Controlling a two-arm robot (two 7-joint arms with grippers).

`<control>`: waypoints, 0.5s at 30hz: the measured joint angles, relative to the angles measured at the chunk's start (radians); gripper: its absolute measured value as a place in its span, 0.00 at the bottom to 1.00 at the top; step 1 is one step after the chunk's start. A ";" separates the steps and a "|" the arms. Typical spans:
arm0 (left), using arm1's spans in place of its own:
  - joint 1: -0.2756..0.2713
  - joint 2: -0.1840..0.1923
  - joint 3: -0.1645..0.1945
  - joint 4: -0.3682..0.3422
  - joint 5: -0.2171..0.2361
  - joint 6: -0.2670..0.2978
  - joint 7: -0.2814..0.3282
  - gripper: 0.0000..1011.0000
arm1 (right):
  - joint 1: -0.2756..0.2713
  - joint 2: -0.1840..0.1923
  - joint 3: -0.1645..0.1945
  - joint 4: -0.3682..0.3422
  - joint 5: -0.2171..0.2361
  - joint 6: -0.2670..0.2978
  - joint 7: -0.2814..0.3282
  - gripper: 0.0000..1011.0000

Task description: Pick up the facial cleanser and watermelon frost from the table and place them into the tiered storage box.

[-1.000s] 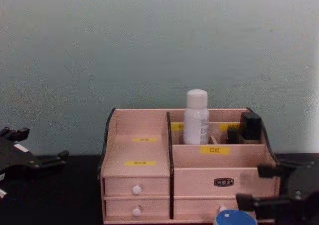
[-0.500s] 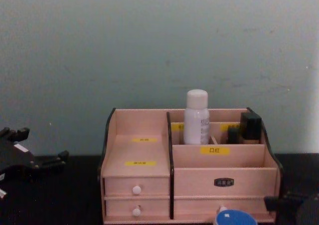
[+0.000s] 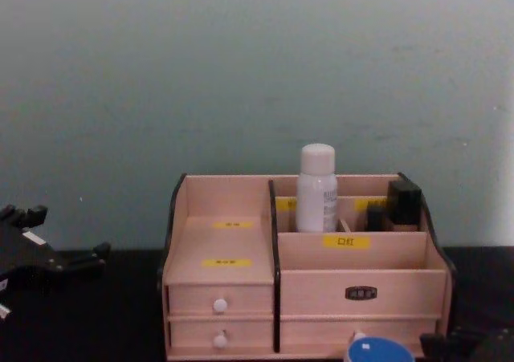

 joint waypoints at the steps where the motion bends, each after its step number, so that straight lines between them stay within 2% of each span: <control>1: 0.000 0.000 0.000 0.000 0.000 0.000 0.000 0.99 | 0.002 -0.002 -0.001 0.003 0.000 0.000 0.000 0.99; 15: 0.000 0.000 0.000 0.000 0.000 0.000 0.000 0.99 | 0.043 -0.040 -0.026 0.054 0.000 0.001 0.006 0.99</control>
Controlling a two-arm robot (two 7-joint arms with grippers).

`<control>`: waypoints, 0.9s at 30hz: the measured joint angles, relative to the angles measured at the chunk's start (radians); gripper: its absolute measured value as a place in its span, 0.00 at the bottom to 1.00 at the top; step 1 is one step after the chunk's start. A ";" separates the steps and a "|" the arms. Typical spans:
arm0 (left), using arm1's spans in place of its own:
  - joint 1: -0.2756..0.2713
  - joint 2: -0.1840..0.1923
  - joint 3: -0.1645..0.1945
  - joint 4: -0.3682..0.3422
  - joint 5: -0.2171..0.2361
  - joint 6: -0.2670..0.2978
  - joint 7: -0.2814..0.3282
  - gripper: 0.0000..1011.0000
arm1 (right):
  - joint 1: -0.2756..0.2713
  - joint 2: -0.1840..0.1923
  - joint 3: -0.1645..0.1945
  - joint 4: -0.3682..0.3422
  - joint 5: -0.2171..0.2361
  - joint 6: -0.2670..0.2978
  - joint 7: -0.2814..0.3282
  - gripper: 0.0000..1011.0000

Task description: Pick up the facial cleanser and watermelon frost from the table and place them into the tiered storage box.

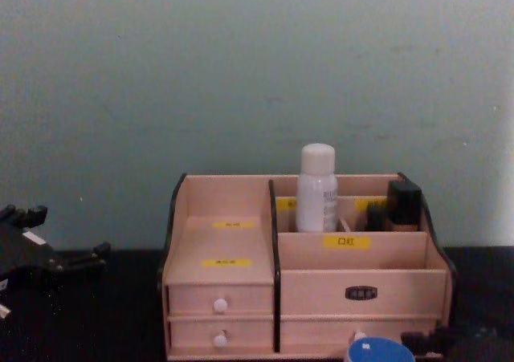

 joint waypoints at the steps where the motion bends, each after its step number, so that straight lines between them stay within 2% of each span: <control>1: 0.000 0.000 0.000 0.000 0.000 0.000 0.000 0.99 | 0.004 -0.003 -0.003 0.004 0.000 -0.001 0.001 0.99; 15: 0.000 0.000 0.000 0.000 0.000 0.000 0.000 0.99 | 0.024 -0.018 -0.017 0.024 -0.019 -0.006 -0.009 0.99; 27: 0.000 0.000 0.000 0.000 0.000 0.000 0.000 0.99 | 0.023 -0.017 -0.016 0.023 -0.017 -0.007 -0.007 0.97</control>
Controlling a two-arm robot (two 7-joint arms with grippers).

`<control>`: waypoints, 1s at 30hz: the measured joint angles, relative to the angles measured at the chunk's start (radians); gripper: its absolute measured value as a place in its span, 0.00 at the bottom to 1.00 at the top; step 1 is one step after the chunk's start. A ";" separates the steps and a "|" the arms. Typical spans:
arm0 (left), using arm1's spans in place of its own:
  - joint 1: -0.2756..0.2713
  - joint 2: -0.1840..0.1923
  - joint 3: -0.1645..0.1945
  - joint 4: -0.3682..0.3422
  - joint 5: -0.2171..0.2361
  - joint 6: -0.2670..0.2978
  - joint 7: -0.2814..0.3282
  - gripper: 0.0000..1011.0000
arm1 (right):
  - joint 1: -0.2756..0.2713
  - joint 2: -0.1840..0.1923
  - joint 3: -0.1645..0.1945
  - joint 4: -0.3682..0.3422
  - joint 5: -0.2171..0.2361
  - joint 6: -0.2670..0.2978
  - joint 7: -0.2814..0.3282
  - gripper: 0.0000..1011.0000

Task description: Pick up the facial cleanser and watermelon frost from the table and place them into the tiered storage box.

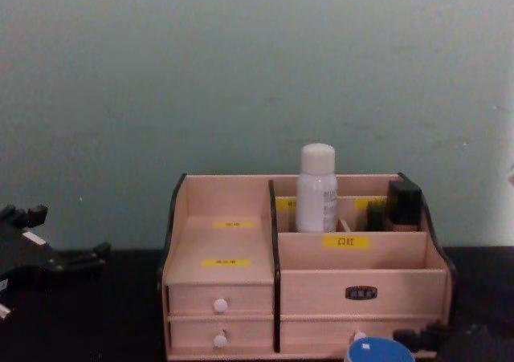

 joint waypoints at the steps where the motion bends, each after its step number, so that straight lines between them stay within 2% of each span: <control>1: 0.000 0.000 0.000 0.000 0.000 0.000 0.000 0.99 | 0.000 0.000 0.000 0.000 0.000 0.000 0.000 0.93; 6: 0.000 0.000 0.000 0.000 0.000 0.000 0.000 0.99 | 0.000 0.000 0.000 0.000 0.001 0.000 0.001 0.85; 9: 0.000 0.000 0.000 0.000 0.000 0.000 0.000 0.99 | -0.001 0.001 0.001 -0.001 0.001 0.000 0.001 0.74; 11: 0.000 0.000 0.000 0.000 0.000 0.000 0.000 0.99 | -0.001 0.001 0.001 -0.001 0.001 0.000 0.001 0.71; 23: 0.000 0.000 0.000 0.000 0.000 0.000 0.000 0.99 | -0.001 0.001 0.001 -0.001 0.002 0.000 0.002 0.71; 30: 0.000 0.000 0.000 0.000 0.000 0.000 0.000 0.99 | -0.016 0.012 0.020 -0.033 0.033 0.001 0.011 0.71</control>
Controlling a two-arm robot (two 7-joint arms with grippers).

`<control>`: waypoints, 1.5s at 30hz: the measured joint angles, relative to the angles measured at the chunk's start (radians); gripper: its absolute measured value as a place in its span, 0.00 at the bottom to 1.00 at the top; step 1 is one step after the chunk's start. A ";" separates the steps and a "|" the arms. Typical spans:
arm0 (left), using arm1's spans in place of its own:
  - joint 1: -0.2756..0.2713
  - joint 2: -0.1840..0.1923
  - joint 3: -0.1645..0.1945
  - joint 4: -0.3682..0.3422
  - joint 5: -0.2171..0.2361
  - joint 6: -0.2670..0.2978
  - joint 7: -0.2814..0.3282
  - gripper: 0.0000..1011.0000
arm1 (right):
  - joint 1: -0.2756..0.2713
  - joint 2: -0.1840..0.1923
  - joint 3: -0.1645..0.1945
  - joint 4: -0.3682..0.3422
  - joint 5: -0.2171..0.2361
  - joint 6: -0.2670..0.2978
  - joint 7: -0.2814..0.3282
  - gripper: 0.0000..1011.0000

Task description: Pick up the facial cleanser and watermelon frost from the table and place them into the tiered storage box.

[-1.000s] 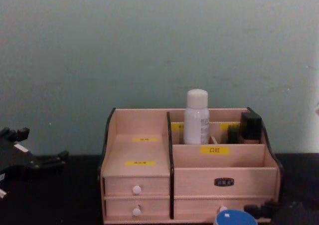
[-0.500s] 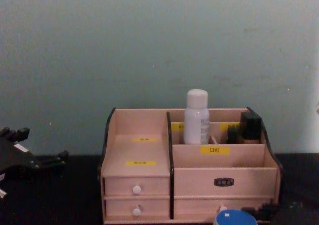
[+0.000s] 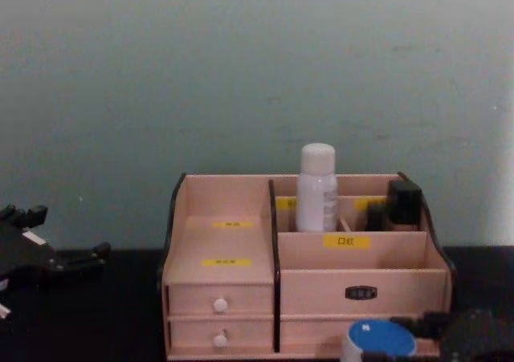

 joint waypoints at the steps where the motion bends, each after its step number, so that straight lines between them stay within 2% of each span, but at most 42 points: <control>1: 0.000 0.000 0.000 0.000 0.000 0.000 0.000 0.99 | -0.004 0.006 0.004 -0.015 0.010 0.001 0.005 0.71; 8: 0.000 0.000 0.000 0.000 0.000 0.000 0.000 0.99 | -0.013 0.038 0.028 -0.095 0.058 0.010 0.017 0.71; 15: 0.000 0.000 0.000 0.000 0.000 0.000 0.000 0.99 | 0.026 0.029 0.034 -0.105 0.080 0.022 0.004 0.71; 21: 0.000 0.000 0.000 0.000 0.000 0.000 0.000 0.99 | 0.102 -0.008 0.016 -0.059 0.081 0.032 -0.007 0.71; 28: 0.000 0.000 0.000 0.000 0.000 0.000 0.000 0.99 | 0.209 -0.077 -0.020 0.031 0.066 0.029 -0.005 0.71; 29: 0.000 0.000 0.000 0.000 0.000 0.000 0.000 0.99 | 0.209 -0.077 -0.020 0.031 0.066 0.029 -0.005 0.71; 34: 0.000 0.000 0.000 0.000 0.000 0.000 0.000 0.99 | 0.288 -0.138 -0.054 0.111 0.052 0.022 0.007 0.71; 45: 0.000 0.000 0.000 0.000 0.000 0.000 0.000 0.99 | 0.406 -0.250 -0.098 0.279 0.027 0.006 0.015 0.71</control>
